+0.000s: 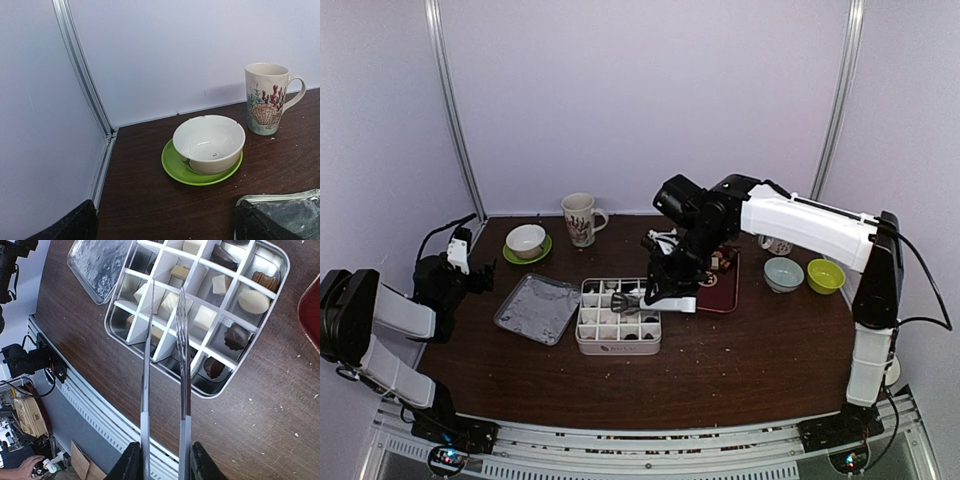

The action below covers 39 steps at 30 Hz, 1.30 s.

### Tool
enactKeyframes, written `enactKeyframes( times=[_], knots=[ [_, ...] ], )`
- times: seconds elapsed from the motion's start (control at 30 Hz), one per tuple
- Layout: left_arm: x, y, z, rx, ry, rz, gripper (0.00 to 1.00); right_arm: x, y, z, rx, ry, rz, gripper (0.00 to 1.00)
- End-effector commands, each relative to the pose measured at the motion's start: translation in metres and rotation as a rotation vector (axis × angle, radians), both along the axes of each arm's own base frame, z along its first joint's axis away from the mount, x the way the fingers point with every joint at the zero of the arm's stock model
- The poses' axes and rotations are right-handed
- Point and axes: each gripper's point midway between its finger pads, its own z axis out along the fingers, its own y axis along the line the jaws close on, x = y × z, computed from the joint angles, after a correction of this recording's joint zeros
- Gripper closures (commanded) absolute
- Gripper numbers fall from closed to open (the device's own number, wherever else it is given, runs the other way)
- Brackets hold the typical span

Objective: Pack the chocolate
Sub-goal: Place the fake chocolate in the empty pocket of the box, then place the clamp on the plate.

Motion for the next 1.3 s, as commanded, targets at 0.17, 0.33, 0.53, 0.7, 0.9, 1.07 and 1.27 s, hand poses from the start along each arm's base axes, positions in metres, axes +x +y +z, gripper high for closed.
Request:
enactKeyframes(
  times=[0.17, 0.33, 0.53, 0.7, 0.9, 1.07, 1.27],
  knots=[
    [0.000, 0.001, 0.014, 0.014, -0.060, -0.006, 0.02, 0.031, -0.046, 0.034, -0.006, -0.233, 0.017, 0.70],
    [0.000, 0.001, 0.014, 0.014, -0.059, -0.005, 0.02, 0.057, -0.063, 0.051, 0.033, -0.341, -0.003, 0.70],
    [0.000, 0.001, 0.014, 0.014, -0.059, -0.006, 0.02, 0.105, -0.077, 0.067, -0.024, -0.598, -0.095, 0.73],
    [0.000, 0.001, 0.013, 0.013, -0.058, -0.006, 0.02, 0.121, -0.104, 0.059, -0.108, -0.682, -0.259, 0.77],
    [0.000, 0.001, 0.014, 0.014, -0.059, -0.005, 0.02, 0.103, -0.134, 0.062, -0.127, -0.738, -0.307, 0.74],
    [0.000, 0.001, 0.014, 0.014, -0.059, -0.004, 0.02, 0.089, -0.156, 0.033, -0.212, -0.718, -0.304, 0.74],
    [0.000, 0.001, 0.014, 0.014, -0.059, -0.004, 0.02, 0.094, -0.164, 0.015, -0.239, -0.733, -0.316, 0.73]
  ],
)
